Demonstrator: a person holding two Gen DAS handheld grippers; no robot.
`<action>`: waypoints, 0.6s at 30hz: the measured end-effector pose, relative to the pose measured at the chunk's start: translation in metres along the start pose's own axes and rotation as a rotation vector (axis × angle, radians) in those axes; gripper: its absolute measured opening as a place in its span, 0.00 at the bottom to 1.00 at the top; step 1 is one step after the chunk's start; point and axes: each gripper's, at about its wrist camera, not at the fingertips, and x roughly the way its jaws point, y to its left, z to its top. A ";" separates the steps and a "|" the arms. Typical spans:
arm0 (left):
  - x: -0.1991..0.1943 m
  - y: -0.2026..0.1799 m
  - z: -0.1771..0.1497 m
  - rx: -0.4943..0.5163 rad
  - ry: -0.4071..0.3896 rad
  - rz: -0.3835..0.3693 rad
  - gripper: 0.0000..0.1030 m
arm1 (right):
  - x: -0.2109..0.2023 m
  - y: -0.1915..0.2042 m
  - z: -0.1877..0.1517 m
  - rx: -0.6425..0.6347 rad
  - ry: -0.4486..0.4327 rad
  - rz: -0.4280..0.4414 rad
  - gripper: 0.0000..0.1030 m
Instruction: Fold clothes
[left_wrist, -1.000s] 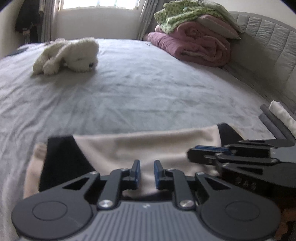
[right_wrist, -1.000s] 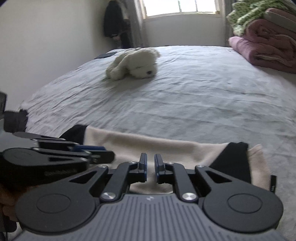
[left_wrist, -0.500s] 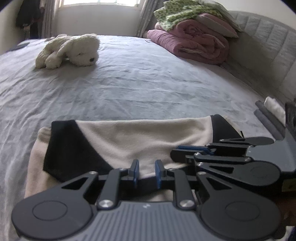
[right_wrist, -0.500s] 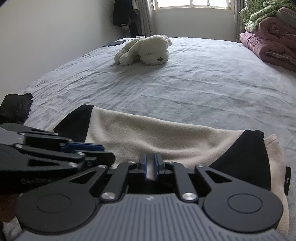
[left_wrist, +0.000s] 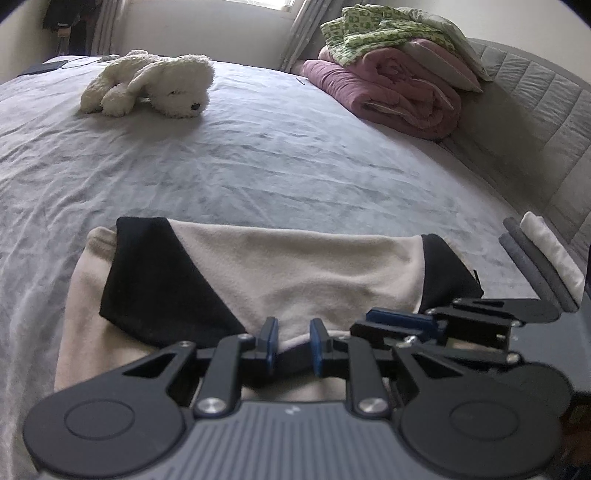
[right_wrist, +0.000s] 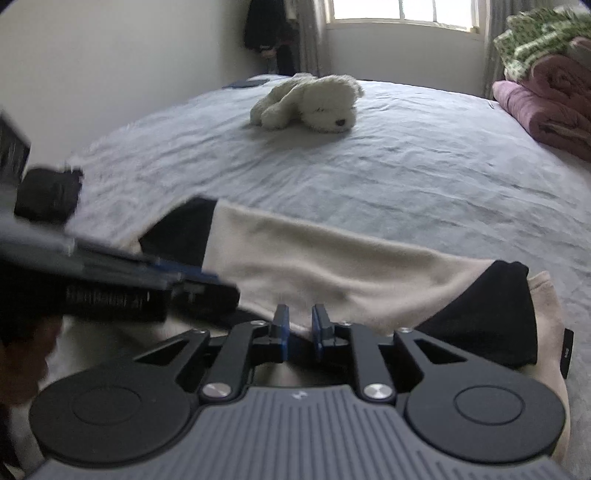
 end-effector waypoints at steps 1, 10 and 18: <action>0.000 -0.001 0.000 0.005 -0.001 0.003 0.19 | 0.001 0.001 -0.001 -0.006 -0.002 -0.005 0.18; -0.003 0.002 -0.001 0.000 -0.001 -0.005 0.19 | -0.007 0.005 0.000 0.000 -0.014 0.014 0.21; -0.003 0.001 -0.003 0.017 -0.004 0.000 0.19 | -0.002 0.007 -0.005 -0.015 0.000 0.013 0.20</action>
